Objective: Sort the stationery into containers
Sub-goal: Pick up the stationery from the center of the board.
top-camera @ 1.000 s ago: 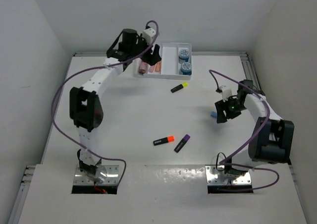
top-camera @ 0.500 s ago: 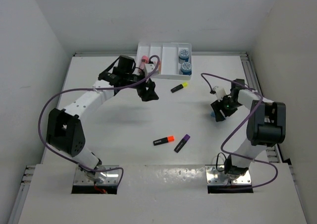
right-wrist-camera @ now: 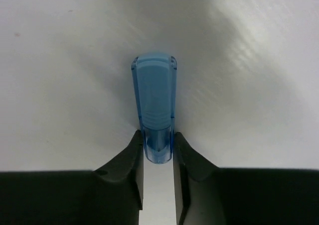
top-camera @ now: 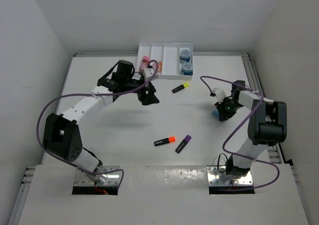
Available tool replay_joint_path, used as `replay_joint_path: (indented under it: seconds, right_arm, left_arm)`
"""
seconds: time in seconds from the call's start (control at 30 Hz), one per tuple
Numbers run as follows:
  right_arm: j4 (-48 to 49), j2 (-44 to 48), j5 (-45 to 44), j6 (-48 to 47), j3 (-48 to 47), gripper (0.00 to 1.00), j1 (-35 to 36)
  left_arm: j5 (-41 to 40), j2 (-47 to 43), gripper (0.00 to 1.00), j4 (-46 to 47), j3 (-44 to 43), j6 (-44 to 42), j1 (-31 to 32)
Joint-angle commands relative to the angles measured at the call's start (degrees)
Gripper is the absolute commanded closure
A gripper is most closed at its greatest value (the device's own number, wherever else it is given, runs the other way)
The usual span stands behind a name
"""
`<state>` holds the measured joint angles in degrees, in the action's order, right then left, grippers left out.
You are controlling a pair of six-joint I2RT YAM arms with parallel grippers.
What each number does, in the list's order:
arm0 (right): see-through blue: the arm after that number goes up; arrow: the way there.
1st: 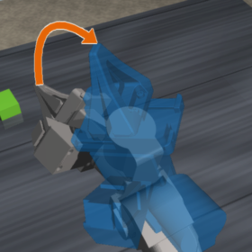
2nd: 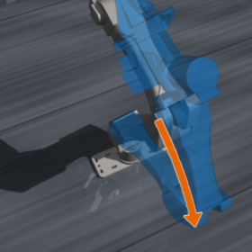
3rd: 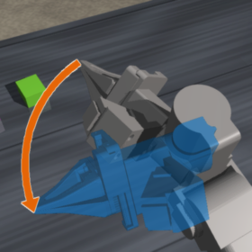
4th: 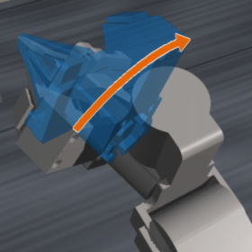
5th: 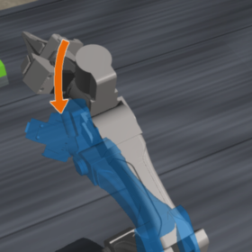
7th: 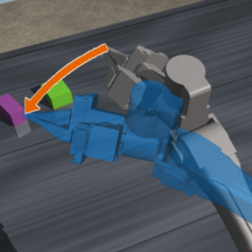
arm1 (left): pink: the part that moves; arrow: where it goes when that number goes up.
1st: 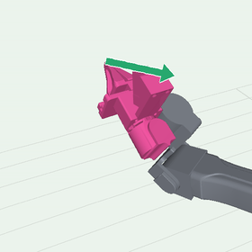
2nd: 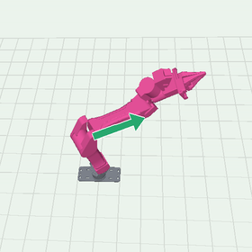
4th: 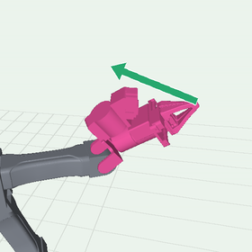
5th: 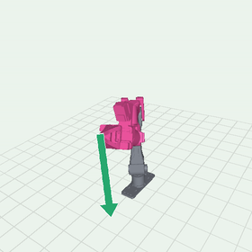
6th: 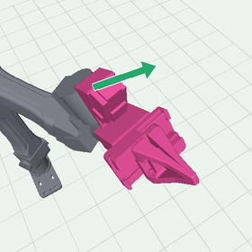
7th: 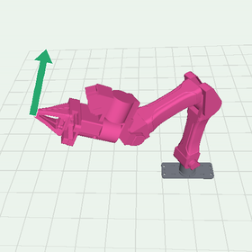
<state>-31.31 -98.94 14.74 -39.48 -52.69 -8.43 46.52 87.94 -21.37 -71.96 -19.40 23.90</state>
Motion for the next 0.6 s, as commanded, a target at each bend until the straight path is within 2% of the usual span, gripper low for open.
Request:
replay_joint_path:
  seconds: [0.0, 0.07, 0.13, 0.2, 0.3, 0.37, 0.57]
  right_arm:
    - [-3.64, 5.04, 6.60, -0.16, 0.83, 0.86, 0.78]
    - [-7.08, 7.17, 12.20, 3.07, -1.27, 0.94, 2.79]
    - [-13.32, 9.89, 16.26, 6.33, -4.25, 1.00, 5.68]
    - [-18.42, 11.48, 23.90, 12.22, -5.32, 1.00, 7.80]
    - [-21.95, 13.59, 31.72, 18.55, -4.36, 1.00, 15.25]
    - [-23.44, 13.68, 34.03, 21.71, -3.74, 1.00, 17.82]
    - [-29.15, 10.00, 42.90, 24.36, -4.70, 1.00, 22.84]
  left_arm:
    - [0.86, -5.84, 0.31, 8.43, 5.94, 2.26, 1.58]
    - [-1.51, -8.21, 0.31, 11.08, 9.19, 0.86, 3.77]
    - [-2.31, -8.14, 0.31, 9.07, 9.12, -1.86, 5.10]
    - [-2.93, -8.40, 0.31, 7.58, 9.12, -4.75, 7.73]
    - [-2.93, -7.88, 0.31, 3.81, 8.25, -10.81, 11.51]
    - [-2.32, -7.35, 0.32, 1.69, 7.54, -14.16, 14.49]
    - [-2.31, -4.98, 0.36, -5.96, 4.55, -25.50, 22.41]
